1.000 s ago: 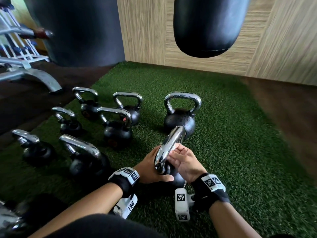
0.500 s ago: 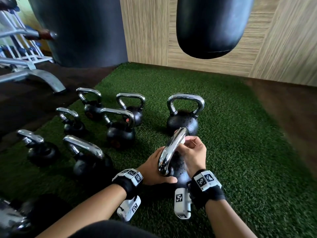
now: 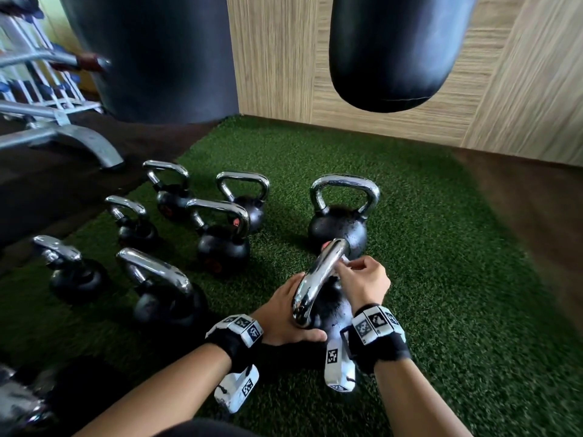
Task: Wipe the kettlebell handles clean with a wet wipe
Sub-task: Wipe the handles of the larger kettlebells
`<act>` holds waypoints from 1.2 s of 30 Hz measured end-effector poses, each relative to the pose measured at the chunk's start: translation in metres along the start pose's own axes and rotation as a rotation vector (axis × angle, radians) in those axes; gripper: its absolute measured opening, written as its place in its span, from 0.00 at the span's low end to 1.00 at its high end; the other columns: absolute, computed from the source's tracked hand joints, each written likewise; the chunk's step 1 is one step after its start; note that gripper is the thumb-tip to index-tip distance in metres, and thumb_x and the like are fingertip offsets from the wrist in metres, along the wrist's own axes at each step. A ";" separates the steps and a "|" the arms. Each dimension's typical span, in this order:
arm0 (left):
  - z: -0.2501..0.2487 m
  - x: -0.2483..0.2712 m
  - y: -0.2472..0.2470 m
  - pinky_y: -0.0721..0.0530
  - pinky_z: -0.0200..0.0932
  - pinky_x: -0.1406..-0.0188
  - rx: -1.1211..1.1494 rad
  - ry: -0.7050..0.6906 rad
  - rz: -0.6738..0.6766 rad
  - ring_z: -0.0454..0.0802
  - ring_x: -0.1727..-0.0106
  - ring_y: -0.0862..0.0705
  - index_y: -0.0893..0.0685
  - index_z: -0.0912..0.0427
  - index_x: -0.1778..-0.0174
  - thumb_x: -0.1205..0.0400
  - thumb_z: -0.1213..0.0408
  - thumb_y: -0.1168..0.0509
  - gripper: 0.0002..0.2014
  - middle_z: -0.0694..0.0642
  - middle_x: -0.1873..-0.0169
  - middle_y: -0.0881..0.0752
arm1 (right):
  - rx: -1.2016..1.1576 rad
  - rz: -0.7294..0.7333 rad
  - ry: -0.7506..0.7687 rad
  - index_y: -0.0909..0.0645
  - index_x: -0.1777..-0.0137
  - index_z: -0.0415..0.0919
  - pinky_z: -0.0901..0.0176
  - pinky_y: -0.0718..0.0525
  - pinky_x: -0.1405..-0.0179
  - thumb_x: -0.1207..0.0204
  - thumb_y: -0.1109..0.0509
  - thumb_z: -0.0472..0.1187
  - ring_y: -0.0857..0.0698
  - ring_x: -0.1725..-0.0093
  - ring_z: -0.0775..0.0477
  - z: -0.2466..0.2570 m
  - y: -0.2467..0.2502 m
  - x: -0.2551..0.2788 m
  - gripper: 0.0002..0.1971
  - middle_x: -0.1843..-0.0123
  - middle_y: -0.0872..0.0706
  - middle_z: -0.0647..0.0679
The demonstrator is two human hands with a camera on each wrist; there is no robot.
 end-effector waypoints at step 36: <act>-0.083 -0.016 0.091 0.14 0.32 0.58 -0.477 -0.078 0.091 0.39 0.51 0.11 0.24 0.38 0.23 0.36 0.59 0.21 0.42 0.41 0.43 0.09 | 0.761 0.564 0.625 0.14 0.46 0.46 0.66 0.23 0.57 0.27 0.27 0.37 0.10 0.47 0.42 0.093 0.017 0.012 0.11 0.48 0.09 0.43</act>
Point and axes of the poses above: each hand's wrist, its own x-axis away from the middle knuckle, its own y-axis out of the back of the hand, z = x × y, the point moved 9 cm from there along -x, towards the middle knuckle
